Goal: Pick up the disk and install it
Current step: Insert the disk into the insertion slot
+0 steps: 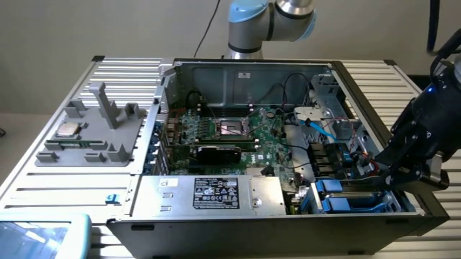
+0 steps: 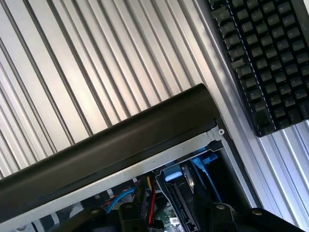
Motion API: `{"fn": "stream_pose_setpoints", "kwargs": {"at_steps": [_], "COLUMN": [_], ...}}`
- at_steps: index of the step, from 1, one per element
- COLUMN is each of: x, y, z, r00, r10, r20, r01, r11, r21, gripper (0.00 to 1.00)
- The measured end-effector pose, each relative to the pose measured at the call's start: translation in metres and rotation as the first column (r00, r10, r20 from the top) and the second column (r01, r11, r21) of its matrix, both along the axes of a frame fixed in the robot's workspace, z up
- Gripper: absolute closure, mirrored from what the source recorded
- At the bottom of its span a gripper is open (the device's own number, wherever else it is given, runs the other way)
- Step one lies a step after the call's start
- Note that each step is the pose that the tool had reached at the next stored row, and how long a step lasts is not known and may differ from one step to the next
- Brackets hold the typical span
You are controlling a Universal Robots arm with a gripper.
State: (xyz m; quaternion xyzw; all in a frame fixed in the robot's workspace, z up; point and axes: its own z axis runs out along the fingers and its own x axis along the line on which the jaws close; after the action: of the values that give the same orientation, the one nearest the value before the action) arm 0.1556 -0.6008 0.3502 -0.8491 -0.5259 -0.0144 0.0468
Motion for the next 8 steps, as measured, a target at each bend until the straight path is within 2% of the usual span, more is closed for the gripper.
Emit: {"fn": "stream_pose_setpoints", "kwargs": {"at_steps": [3,8], "x": [0.0000,-0.0001], "y": [0.0006,0.0033], "z": [-0.0001,-0.0002], "r00": [1.0000,0.9999], "r10": [-0.008,-0.016], "r20": [0.0000,-0.0009], "r01": [0.008,0.016], "r11": [1.0000,0.9998], "r21": [0.0061,0.0121], "gripper": [0.48,0.48]}}
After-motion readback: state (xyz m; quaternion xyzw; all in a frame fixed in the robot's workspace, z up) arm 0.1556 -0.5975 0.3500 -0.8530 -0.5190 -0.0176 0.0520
